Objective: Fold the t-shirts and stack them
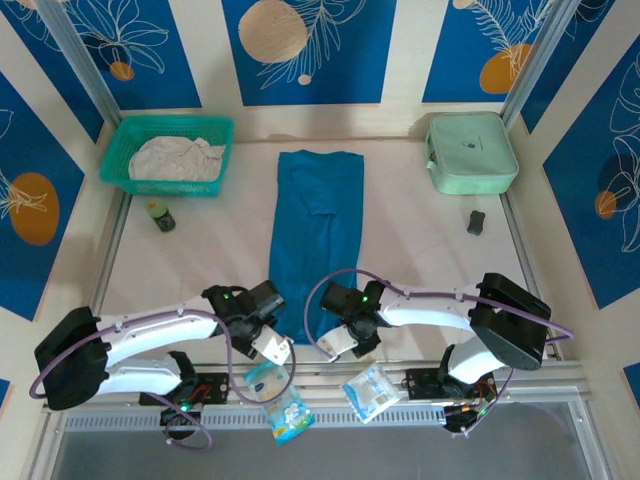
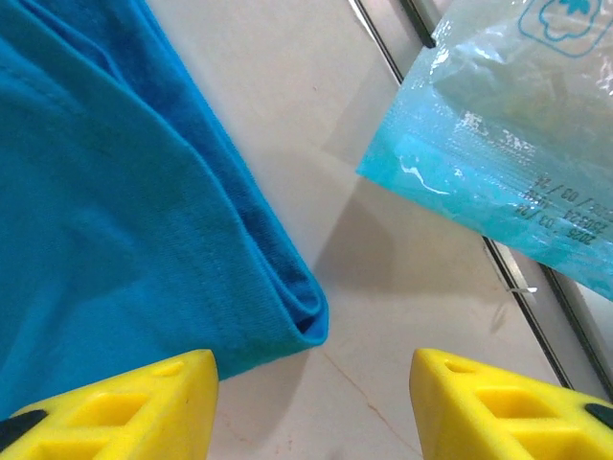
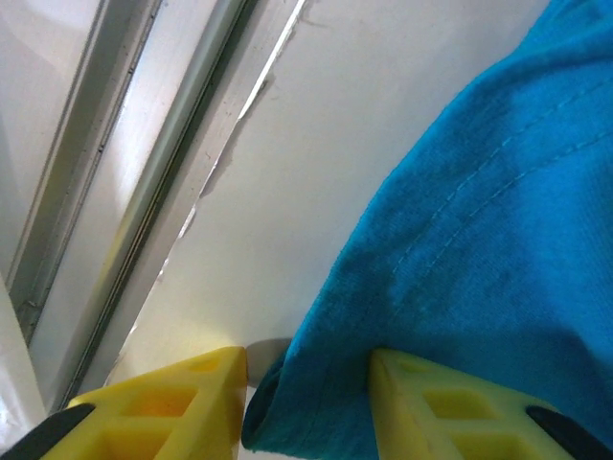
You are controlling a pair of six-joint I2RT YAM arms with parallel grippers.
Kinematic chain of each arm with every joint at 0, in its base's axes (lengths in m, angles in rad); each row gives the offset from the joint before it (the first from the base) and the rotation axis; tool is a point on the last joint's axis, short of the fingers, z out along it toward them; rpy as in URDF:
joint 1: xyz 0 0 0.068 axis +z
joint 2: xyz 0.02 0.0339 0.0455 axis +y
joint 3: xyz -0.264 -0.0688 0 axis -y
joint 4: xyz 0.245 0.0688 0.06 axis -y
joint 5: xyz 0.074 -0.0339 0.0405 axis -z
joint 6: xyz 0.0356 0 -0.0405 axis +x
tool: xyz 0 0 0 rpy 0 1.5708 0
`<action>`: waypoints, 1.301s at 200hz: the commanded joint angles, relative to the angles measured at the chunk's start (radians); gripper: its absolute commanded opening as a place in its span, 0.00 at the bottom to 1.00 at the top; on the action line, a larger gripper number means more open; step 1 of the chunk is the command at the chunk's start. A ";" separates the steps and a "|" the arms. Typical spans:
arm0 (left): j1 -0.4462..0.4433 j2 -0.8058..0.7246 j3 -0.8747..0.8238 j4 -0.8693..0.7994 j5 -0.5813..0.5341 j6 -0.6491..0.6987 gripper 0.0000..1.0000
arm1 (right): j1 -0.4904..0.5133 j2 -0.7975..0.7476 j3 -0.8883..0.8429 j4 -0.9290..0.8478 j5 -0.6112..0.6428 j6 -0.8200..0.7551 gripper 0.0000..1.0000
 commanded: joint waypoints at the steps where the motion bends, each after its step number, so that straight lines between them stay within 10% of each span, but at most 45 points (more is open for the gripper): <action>1: -0.003 0.023 -0.011 0.046 0.010 0.023 0.56 | 0.015 0.002 -0.039 -0.003 -0.019 0.017 0.38; 102: 0.014 0.217 0.019 0.182 -0.017 0.070 0.45 | 0.028 0.003 -0.041 -0.018 -0.022 0.038 0.30; 153: 0.019 0.298 0.042 0.303 -0.058 0.040 0.00 | 0.028 0.027 -0.035 -0.018 -0.021 0.046 0.20; 176: 0.018 0.282 0.043 0.309 -0.069 0.039 0.00 | 0.025 0.044 -0.022 -0.042 -0.013 0.054 0.00; 260: -0.018 -0.080 0.050 0.031 -0.112 0.004 0.00 | 0.006 -0.157 0.007 -0.124 -0.038 0.064 0.00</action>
